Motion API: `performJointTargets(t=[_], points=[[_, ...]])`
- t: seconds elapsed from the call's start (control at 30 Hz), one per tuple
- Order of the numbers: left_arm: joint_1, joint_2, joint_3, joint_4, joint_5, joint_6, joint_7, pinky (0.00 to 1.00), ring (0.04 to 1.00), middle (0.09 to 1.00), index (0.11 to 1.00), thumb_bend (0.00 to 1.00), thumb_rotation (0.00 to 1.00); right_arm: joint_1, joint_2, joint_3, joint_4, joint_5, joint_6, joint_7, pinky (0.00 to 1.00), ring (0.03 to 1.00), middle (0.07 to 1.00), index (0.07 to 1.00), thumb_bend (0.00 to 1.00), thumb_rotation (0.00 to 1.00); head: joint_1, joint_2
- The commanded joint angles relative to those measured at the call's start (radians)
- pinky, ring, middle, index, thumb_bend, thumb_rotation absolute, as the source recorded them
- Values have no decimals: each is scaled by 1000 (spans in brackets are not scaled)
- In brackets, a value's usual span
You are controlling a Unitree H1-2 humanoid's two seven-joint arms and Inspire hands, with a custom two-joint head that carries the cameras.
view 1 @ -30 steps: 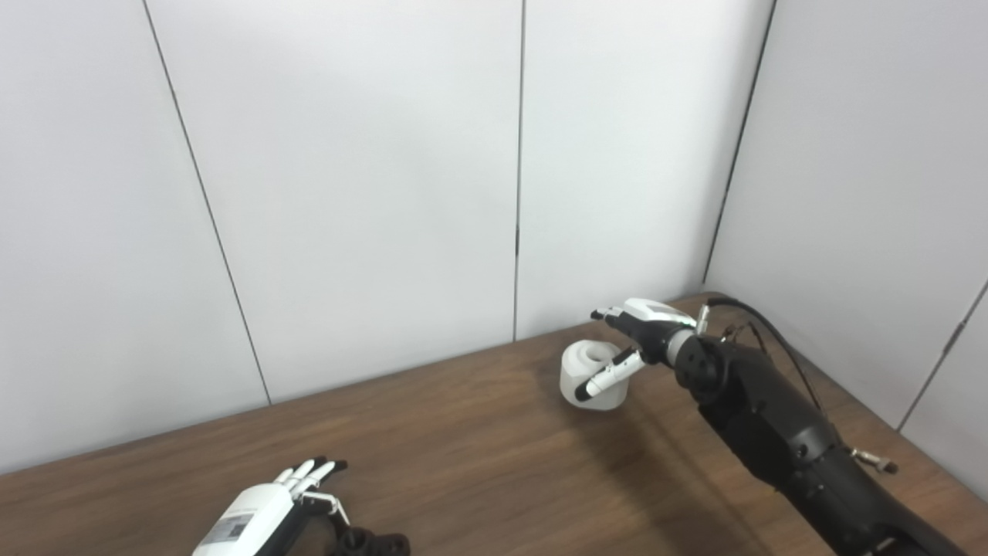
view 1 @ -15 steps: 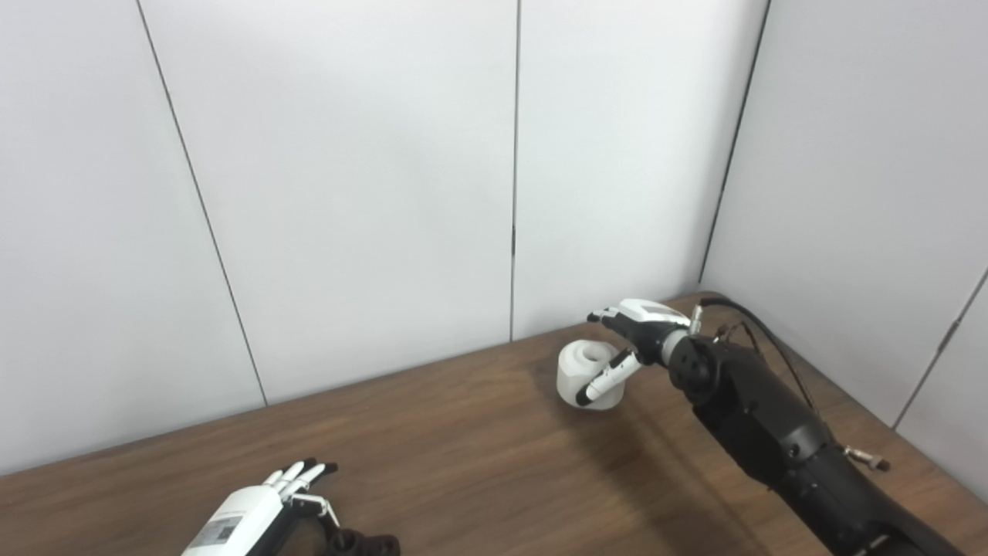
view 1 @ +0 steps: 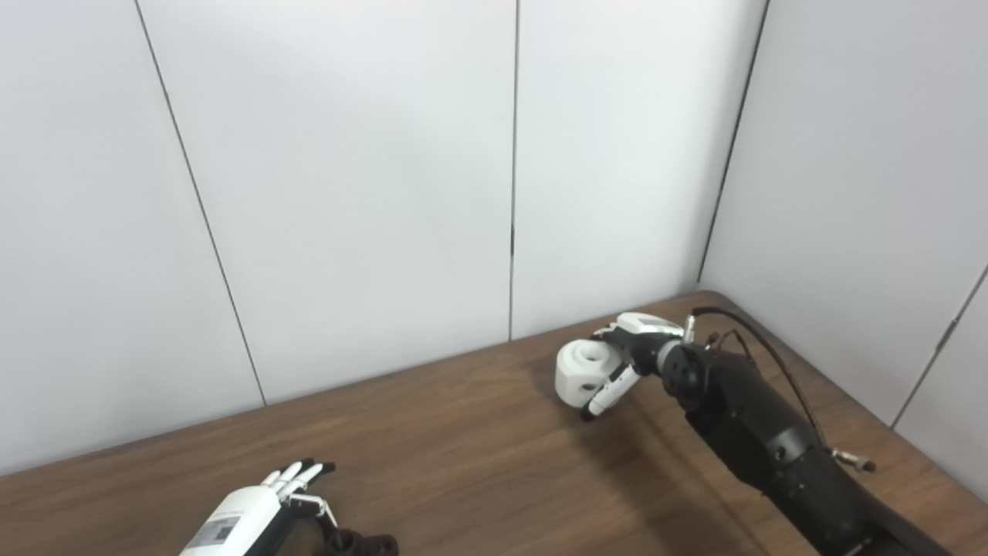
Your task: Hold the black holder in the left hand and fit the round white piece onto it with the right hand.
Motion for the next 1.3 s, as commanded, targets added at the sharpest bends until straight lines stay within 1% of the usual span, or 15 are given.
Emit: performJointTargets(t=[0.0, 0.1, 0.13, 0.17, 0.2, 0.27, 0.37, 0.5, 0.67, 0.73, 0.83, 0.97, 1.1, 1.2, 1.27], points=[[-16, 28, 10, -13, 10, 7, -2, 1000, 1000, 960, 482, 518, 45, -44, -38, 1, -23, -20, -26, -51, 882, 1000, 998, 751, 966, 354, 2, -4], [-16, 27, 9, -15, 13, 7, -2, 1000, 1000, 958, 482, 518, 45, -33, -41, 5, -18, -22, -50, -96, 856, 1000, 982, 657, 825, 308, 2, -4], [-16, 27, 9, -15, 13, 5, 0, 1000, 1000, 957, 482, 518, 45, -29, -40, 4, -17, -21, -59, -114, 845, 1000, 971, 618, 771, 277, 2, -4], [-15, 27, 9, -16, 14, 6, -1, 1000, 1000, 955, 482, 518, 45, -26, -39, 4, -15, -21, -64, -129, 841, 1000, 965, 556, 645, 216, 2, -4], [-15, 27, 9, -17, 11, 6, -2, 1000, 1000, 956, 482, 518, 45, -23, -38, 4, -14, -20, -71, -143, 840, 1000, 960, 523, 580, 184, 2, -4], [-14, 28, 10, -19, 8, 11, -8, 1000, 1000, 957, 482, 518, 45, -21, -38, 7, -12, -20, -79, -163, 830, 995, 948, 493, 524, 156, 2, -4], [-13, 29, 10, -23, 7, 13, -12, 1000, 1000, 958, 482, 518, 45, -19, -36, 7, -4, -17, -90, -192, 826, 990, 937, 484, 510, 146, 2, -4], [-12, 30, 10, -22, 10, 12, -10, 1000, 1000, 959, 482, 518, 46, -18, -32, 3, 3, -8, -96, -209, 844, 998, 943, 483, 506, 143, 5, -7], [-10, 28, 9, -27, 9, 17, -13, 1000, 1000, 961, 482, 518, 46, -12, -37, 2, 0, -2, -108, -223, 829, 991, 930, 482, 507, 141, 22, 5], [-7, 25, 10, -33, 10, 22, -11, 1000, 1000, 959, 482, 518, 46, -5, -44, 1, -15, 2, -114, -221, 823, 990, 927, 481, 508, 141, 47, 19], [-8, 21, 4, -44, 20, 42, -21, 1000, 1000, 968, 483, 518, 46, 6, -54, -5, -51, 15, -122, -206, 834, 995, 929, 482, 508, 143, 85, 35], [-17, 16, -9, -66, 39, 83, -60, 1000, 1000, 989, 483, 519, 47, 19, -63, -6, -106, 22, -130, -190, 839, 999, 934, 482, 509, 141, 139, 52], [-16, -4, -6, -53, 35, 67, -19, 1000, 1000, 969, 482, 519, 47, 29, -68, -5, -206, 24, -121, -142, 853, 1000, 949, 483, 508, 143, 198, 69], [-19, -18, -8, -36, 43, 70, -1, 1000, 1000, 965, 482, 518, 46, 37, -66, -3, -271, 14, -114, -112, 867, 1000, 957, 483, 507, 143, 225, 77], [-22, -23, -10, -27, 50, 67, 13, 1000, 1000, 963, 482, 518, 46, 41, -63, 0, -302, 5, -109, -97, 857, 1000, 960, 483, 507, 144, 239, 81]])
